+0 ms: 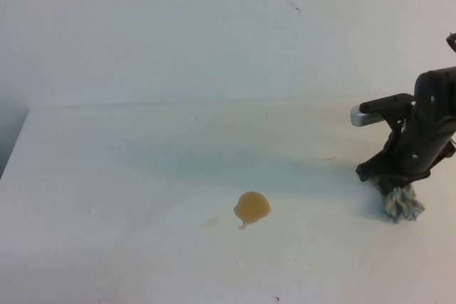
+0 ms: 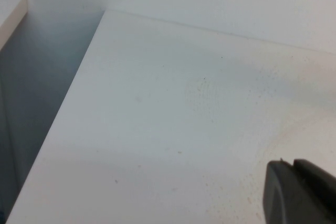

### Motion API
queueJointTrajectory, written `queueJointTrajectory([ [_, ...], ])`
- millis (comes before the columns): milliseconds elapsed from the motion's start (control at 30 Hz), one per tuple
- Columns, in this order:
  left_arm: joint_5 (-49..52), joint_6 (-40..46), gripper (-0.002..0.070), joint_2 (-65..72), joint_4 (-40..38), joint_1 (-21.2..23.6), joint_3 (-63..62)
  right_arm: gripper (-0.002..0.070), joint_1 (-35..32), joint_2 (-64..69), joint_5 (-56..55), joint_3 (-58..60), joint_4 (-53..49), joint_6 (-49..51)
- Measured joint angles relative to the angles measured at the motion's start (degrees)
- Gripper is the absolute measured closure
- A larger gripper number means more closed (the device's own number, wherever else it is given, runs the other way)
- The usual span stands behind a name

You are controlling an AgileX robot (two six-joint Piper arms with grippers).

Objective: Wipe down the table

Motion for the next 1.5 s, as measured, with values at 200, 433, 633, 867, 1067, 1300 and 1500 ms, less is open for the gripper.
queueJointTrajectory([
  [200, 0.0, 0.0, 0.0674, 0.0, 0.0, 0.0, 0.0, 0.0625, 0.0, 0.0, 1.27, -0.53, 3.99, -4.11],
  [433, 0.0, 0.0, 0.0674, 0.0, 0.0, 0.0, 0.0, 0.063, 0.21, -0.07, 4.49, -5.9, 9.94, -5.71],
  [633, 0.0, 0.0, 0.0674, 0.0, 0.0, 0.0, 0.0, 0.0631, 4.16, -0.21, 7.67, -12.68, 18.39, -9.3],
  [867, 0.0, 0.0, 0.0674, 0.0, 0.0, 0.0, 0.0, 0.0631, 14.57, -0.11, 7.42, -15.95, 19.29, -11.15],
  [1067, 0.0, 0.0, 0.0674, 0.0, 0.0, 0.0, 0.0, 0.0631, 20.45, 3.38, 6.4, -15.95, 18.74, -11.37],
  [1300, 0.0, 0.0, 0.0674, 0.0, 0.0, 0.0, 0.0, 0.0631, 23.74, 8.81, 5.05, -16.65, 17.95, -11.37],
  [1500, 0.07, 0.0, 0.0674, 0.0, 0.0, 0.0, 0.0, 0.0631, 23.74, 12.67, 8.46, -21.61, 15.42, -9.0],
])
